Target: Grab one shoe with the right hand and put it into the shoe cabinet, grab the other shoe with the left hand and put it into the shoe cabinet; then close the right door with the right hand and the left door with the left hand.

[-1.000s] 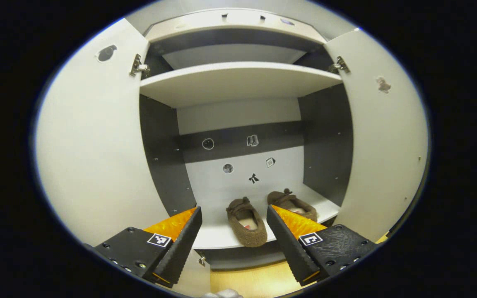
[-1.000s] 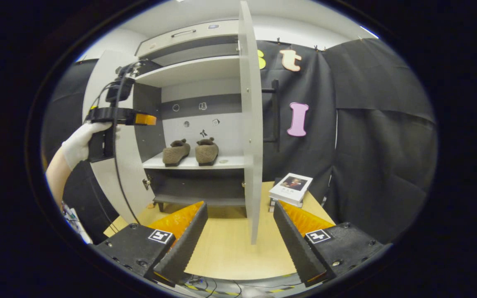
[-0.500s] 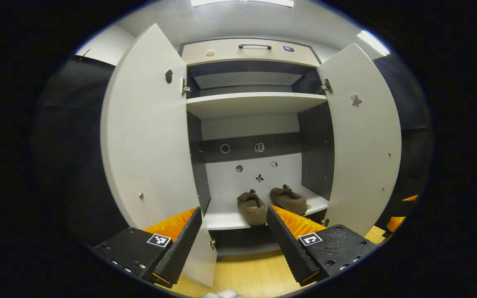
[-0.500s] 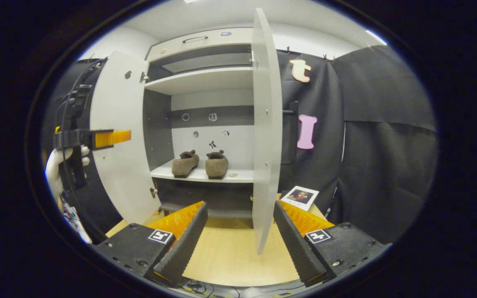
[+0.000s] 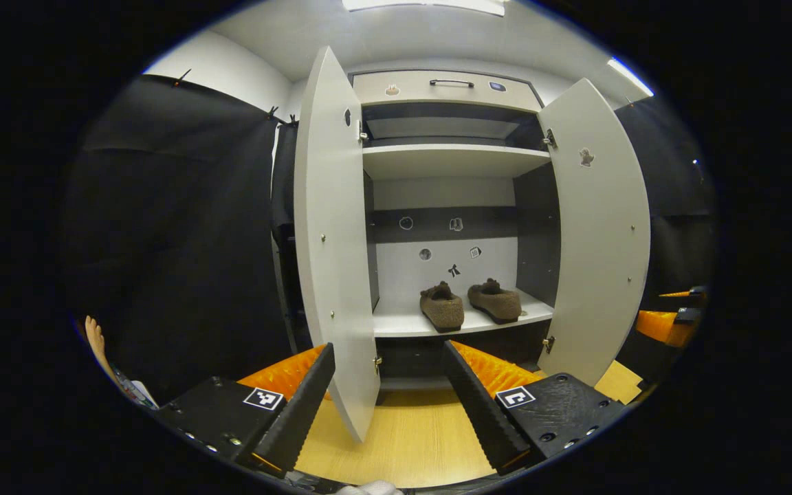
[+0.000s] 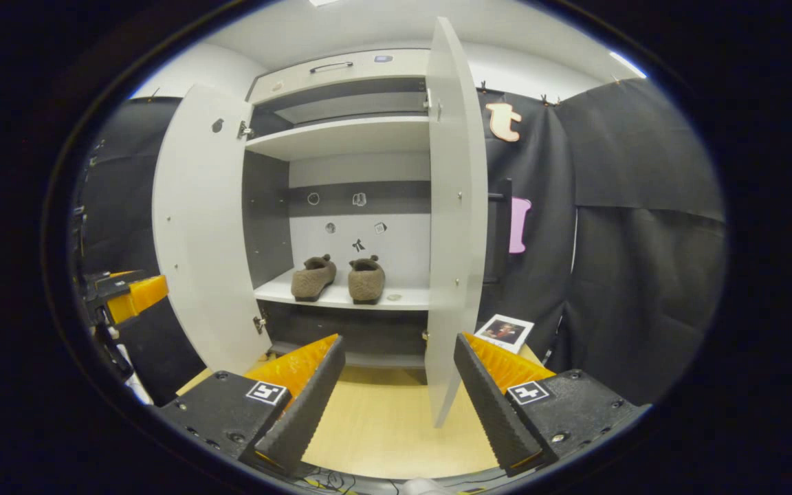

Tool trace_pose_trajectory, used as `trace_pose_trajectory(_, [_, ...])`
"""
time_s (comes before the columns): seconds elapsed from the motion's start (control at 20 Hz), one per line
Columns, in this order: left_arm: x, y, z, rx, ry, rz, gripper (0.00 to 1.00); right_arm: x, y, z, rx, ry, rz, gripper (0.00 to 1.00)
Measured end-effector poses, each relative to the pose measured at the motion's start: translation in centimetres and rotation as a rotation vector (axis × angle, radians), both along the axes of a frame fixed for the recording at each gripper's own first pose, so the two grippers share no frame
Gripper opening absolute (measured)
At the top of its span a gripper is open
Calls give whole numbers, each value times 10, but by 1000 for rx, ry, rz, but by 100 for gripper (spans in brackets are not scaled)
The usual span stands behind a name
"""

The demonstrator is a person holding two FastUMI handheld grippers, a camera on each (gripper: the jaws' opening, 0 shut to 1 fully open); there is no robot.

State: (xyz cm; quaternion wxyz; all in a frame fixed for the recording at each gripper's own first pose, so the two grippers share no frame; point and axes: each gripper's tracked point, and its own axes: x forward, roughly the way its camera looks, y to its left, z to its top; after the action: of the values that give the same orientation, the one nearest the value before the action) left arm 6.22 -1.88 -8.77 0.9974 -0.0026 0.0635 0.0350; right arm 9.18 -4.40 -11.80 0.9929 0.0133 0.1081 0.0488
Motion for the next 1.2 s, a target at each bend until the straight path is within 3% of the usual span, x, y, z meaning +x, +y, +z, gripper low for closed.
trace_pose_trajectory(0.35, [-2, -20, -13, -31, 30, -49, 96, 4, -21, 16, -5, -34, -52, 100])
trace_pose_trajectory(0.85, [-5, -54, -15, -56, 32, -86, 96, 45, -145, 60, -30, -120, -260, 100])
trace_pose_trajectory(1.0, [-5, -58, -17, -64, 37, -70, 96, 68, -164, 66, -46, -127, -272, 100])
trace_pose_trajectory(1.2, [-4, -64, -13, -78, 12, -47, 96, 91, -157, 69, 18, -116, -203, 100])
